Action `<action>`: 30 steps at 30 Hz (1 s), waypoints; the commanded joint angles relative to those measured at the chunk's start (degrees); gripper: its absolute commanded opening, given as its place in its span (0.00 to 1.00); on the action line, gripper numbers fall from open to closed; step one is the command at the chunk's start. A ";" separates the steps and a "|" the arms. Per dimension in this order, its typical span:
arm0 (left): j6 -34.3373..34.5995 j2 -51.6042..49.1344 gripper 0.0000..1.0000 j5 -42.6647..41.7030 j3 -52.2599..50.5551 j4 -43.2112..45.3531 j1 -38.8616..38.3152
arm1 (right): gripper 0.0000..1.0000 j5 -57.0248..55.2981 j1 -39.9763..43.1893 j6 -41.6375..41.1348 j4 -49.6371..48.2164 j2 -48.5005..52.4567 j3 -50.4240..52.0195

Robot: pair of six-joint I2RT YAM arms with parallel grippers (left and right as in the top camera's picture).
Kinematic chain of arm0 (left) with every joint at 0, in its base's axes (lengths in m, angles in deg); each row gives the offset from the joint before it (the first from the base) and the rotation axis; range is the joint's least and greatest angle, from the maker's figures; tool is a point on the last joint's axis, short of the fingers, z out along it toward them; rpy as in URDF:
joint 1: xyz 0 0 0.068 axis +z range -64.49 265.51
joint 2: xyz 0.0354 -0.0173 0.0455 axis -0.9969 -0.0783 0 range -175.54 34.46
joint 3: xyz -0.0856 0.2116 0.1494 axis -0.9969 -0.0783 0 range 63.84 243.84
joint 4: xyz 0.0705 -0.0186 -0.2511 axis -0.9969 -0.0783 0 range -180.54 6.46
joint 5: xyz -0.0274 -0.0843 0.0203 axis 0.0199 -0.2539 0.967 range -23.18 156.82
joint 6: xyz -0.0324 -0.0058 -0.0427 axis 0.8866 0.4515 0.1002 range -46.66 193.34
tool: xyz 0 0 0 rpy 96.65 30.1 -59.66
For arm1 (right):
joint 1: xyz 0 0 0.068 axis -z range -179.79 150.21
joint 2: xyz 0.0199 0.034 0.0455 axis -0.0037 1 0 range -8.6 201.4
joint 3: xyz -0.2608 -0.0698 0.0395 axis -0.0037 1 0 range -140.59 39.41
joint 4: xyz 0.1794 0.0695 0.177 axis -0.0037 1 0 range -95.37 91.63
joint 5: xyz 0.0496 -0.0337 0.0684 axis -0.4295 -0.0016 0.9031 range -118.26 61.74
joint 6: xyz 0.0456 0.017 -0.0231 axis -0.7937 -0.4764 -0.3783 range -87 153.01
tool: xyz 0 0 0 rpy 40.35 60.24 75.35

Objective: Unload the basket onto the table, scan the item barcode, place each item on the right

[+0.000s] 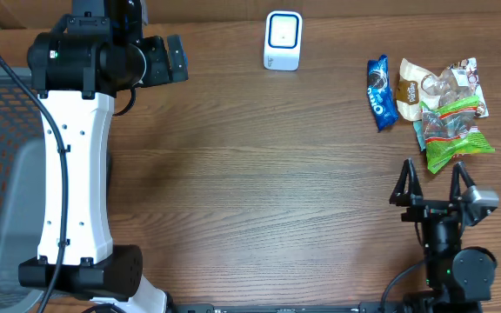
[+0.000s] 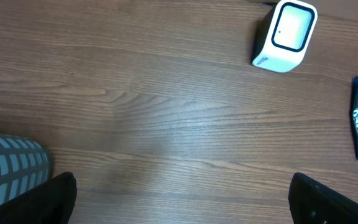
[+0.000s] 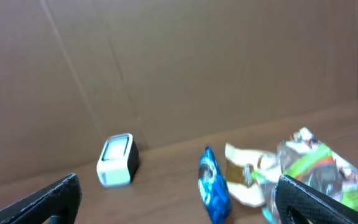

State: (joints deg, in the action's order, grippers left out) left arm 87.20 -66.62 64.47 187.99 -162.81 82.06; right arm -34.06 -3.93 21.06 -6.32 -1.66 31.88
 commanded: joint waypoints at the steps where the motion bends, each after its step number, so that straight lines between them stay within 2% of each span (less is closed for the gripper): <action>1: 0.96 -0.09 1.00 -0.22 0.33 0.15 -0.33 | 1.00 1.90 0.04 0.17 -2.43 -1.18 4.17; 5: 0.96 -0.09 1.00 -0.20 0.33 0.17 -0.33 | 1.00 4.90 0.04 0.17 -1.95 -2.14 7.19; 10: 0.96 -0.09 1.00 -0.22 0.33 0.17 -0.33 | 1.00 6.71 -0.42 -0.02 5.31 -6.25 7.08; 30: 0.96 -0.09 1.00 -0.22 0.33 0.17 -0.33 | 1.00 6.78 -0.39 0.00 5.73 -6.78 7.08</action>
State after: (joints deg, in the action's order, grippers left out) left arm 87.20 -66.62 64.45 187.99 -162.81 82.06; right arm -27.59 -4.02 21.06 -0.38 -7.81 38.35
